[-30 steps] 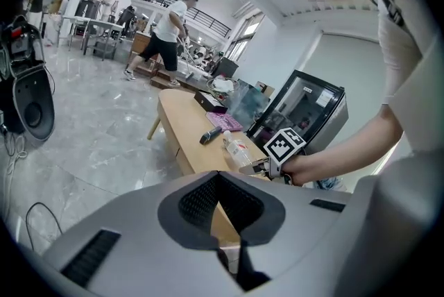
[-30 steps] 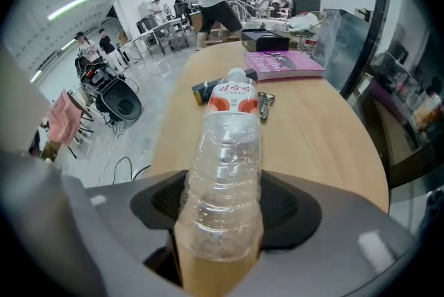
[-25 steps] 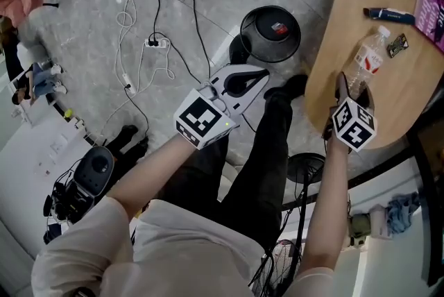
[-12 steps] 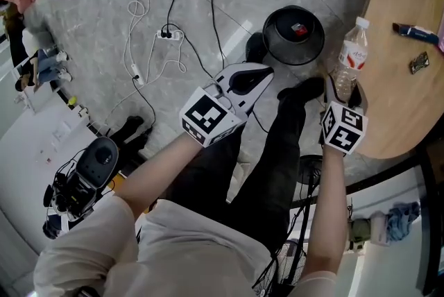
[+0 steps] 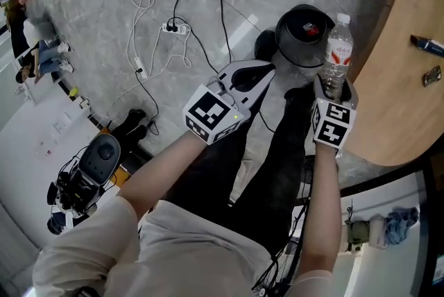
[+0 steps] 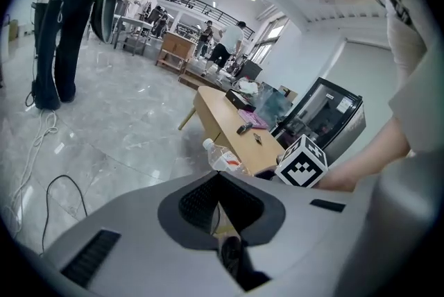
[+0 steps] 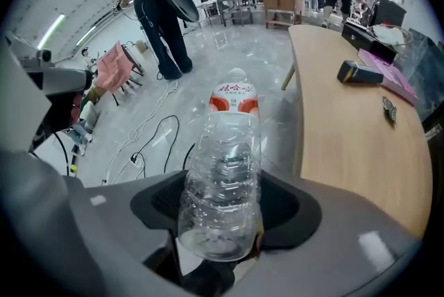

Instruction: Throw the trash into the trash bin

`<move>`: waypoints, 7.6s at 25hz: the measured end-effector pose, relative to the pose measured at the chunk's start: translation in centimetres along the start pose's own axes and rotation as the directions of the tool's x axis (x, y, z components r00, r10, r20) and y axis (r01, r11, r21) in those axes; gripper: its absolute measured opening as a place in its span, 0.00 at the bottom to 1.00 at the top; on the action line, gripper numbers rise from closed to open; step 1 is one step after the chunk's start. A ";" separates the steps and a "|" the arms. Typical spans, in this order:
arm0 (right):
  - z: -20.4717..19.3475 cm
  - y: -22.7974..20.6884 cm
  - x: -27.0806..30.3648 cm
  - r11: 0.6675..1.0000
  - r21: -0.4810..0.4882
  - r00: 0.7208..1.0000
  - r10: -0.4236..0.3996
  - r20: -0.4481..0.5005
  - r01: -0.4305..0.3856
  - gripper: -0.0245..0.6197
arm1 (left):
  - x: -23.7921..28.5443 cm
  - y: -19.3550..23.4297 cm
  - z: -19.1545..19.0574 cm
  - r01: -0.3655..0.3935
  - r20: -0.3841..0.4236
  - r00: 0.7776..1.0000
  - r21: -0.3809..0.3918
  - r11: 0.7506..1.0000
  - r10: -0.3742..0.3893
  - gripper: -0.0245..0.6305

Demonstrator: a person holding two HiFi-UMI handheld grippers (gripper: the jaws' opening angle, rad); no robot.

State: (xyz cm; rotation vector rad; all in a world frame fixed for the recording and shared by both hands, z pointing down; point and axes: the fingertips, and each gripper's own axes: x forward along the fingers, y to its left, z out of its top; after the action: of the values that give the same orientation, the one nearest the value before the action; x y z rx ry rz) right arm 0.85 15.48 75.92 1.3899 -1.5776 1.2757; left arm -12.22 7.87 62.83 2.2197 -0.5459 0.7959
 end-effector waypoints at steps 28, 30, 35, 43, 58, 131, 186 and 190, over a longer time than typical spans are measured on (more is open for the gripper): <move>-11.1 4.7 14.2 0.993 -0.023 0.914 0.096 -0.395 -0.115 0.56 | 1.8 6.5 -5.9 -0.015 -0.044 0.999 -0.077 0.997 0.012 0.05; -11.8 4.3 14.6 0.995 -0.016 0.903 0.082 -0.421 -0.098 0.56 | 1.8 6.7 -6.1 -0.015 -0.047 0.999 -0.080 0.997 0.012 0.05; -12.6 4.4 15.3 0.994 -0.020 0.898 0.089 -0.432 -0.108 0.57 | 1.7 7.0 -6.5 -0.017 -0.051 0.999 -0.092 0.996 0.012 0.05; -11.2 4.9 14.8 0.991 -0.049 0.917 0.096 -0.387 -0.125 0.69 | 1.9 6.7 -5.9 -0.003 -0.044 0.999 -0.091 0.996 -0.001 0.05; -3.6 4.3 6.1 0.990 -0.015 0.983 0.139 -0.118 -0.142 0.69 | 2.1 1.6 -1.5 0.028 -0.022 0.999 -0.026 0.999 -0.028 0.05; 8.1 -32.5 -5.5 0.964 0.126 0.955 -0.254 0.152 0.236 0.09 | 12.5 -12.1 4.9 0.127 -0.018 0.992 0.039 0.991 -0.127 0.05; -0.7 3.0 7.9 0.968 -0.234 0.994 0.079 -0.080 -0.096 0.09 | 2.8 3.6 -3.6 0.003 -0.022 1.000 -0.089 0.996 -0.005 0.05; -2.0 3.5 10.0 0.966 -0.236 0.991 0.078 -0.108 -0.102 0.10 | 2.5 4.8 -4.6 -0.003 -0.026 1.000 -0.097 0.995 0.001 0.05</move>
State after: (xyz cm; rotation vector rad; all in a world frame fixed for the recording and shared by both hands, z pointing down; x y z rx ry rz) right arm -4.92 14.03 84.96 1.1000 -1.6824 1.1415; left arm -14.95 7.74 69.40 2.1170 -0.5624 0.7818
